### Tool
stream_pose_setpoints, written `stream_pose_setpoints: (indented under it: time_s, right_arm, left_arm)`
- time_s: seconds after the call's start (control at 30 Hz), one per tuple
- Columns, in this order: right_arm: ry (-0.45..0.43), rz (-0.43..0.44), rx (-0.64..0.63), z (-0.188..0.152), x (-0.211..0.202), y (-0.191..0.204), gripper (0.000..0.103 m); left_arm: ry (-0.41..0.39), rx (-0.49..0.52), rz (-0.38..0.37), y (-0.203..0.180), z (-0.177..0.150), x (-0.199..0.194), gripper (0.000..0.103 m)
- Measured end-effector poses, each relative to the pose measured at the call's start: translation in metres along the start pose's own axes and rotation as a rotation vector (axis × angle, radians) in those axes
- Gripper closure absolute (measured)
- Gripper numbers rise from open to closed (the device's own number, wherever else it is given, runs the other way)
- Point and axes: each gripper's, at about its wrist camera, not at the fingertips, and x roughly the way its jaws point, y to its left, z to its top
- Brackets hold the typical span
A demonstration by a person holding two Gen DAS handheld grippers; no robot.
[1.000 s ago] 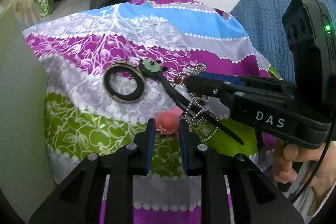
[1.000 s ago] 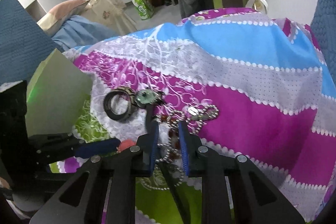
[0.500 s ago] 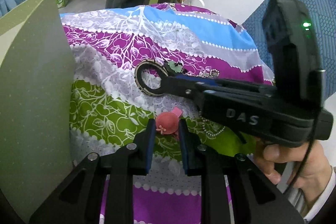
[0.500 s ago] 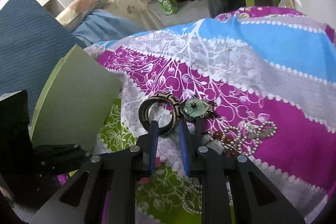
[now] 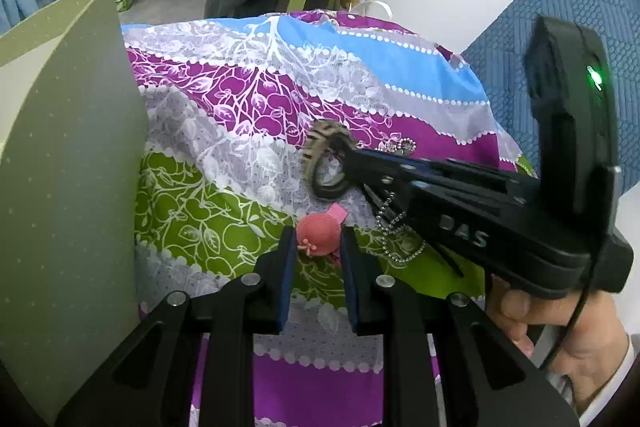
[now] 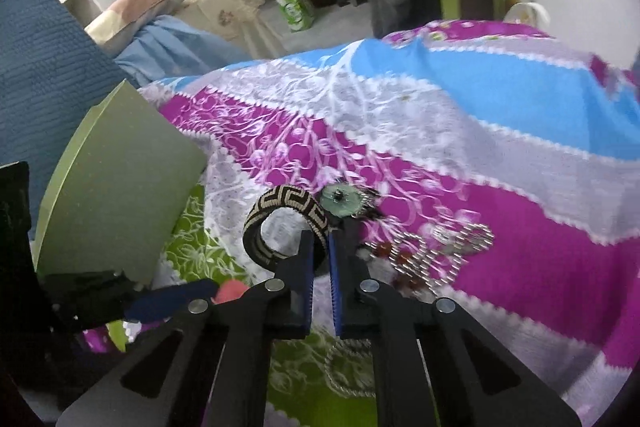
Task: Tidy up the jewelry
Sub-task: 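Close left tool on the pink flower clip while right tool grasps black patterned ring, then carry the pink clip and patterned ring over the white box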
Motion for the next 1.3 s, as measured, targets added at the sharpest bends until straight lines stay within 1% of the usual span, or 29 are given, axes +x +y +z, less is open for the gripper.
stream_pose_setpoints:
  time_s: [0.07,0.17,0.27,0.4,0.47,0.53,0.57,0.63,0.73,0.8,0.87,0.93,1.07,1.23,1.3]
  right_arm:
    - [-0.013,-0.04,0.01,-0.005,-0.009,-0.003,0.098]
    - [-0.029,-0.071,0.04,-0.013,-0.021,-0.009,0.098]
    - [-0.036,-0.122,0.05,-0.02,-0.032,-0.009,0.098]
    - [-0.034,-0.154,0.092,-0.028,-0.047,-0.007,0.098]
    - [-0.053,-0.179,0.079,-0.029,-0.058,0.001,0.098]
    - [-0.072,-0.174,0.097,-0.029,-0.07,0.006,0.098]
    - [-0.079,-0.188,0.096,-0.029,-0.076,0.009,0.098]
    - [-0.084,-0.244,0.087,-0.025,-0.088,0.017,0.098]
    - [-0.098,-0.228,0.126,-0.017,-0.106,0.023,0.098]
    - [-0.125,-0.246,0.117,-0.008,-0.122,0.032,0.098]
    - [-0.149,-0.253,0.112,-0.001,-0.136,0.041,0.098]
    - [-0.175,-0.262,0.102,0.008,-0.152,0.052,0.098]
    - [-0.235,-0.277,0.076,0.029,-0.18,0.075,0.098]
    - [-0.282,-0.289,0.033,0.05,-0.199,0.107,0.098]
    - [-0.294,-0.273,0.026,0.057,-0.202,0.121,0.098]
  left_arm:
    - [-0.003,-0.003,-0.001,-0.001,0.0,-0.002,0.08]
    - [-0.009,-0.002,0.003,-0.002,-0.001,-0.005,0.081]
    - [-0.011,-0.012,0.003,-0.003,0.0,-0.008,0.081]
    - [-0.026,-0.005,0.017,-0.007,0.002,-0.017,0.081]
    - [-0.032,0.003,0.012,-0.01,0.004,-0.024,0.081]
    - [-0.021,-0.004,0.003,-0.011,0.006,-0.029,0.081]
    - [-0.029,-0.004,0.011,-0.013,0.007,-0.038,0.081]
    - [-0.039,-0.007,0.004,-0.015,0.011,-0.049,0.081]
    - [-0.075,-0.004,0.002,-0.017,0.02,-0.075,0.08]
    - [-0.092,0.014,0.02,-0.019,0.029,-0.095,0.081]
    - [-0.113,0.022,0.02,-0.02,0.037,-0.113,0.081]
    - [-0.149,0.037,0.028,-0.021,0.046,-0.134,0.081]
    - [-0.181,0.053,0.047,-0.016,0.063,-0.169,0.08]
    - [-0.208,0.07,0.072,-0.003,0.076,-0.2,0.08]
    - [-0.227,0.071,0.076,0.003,0.078,-0.21,0.08]
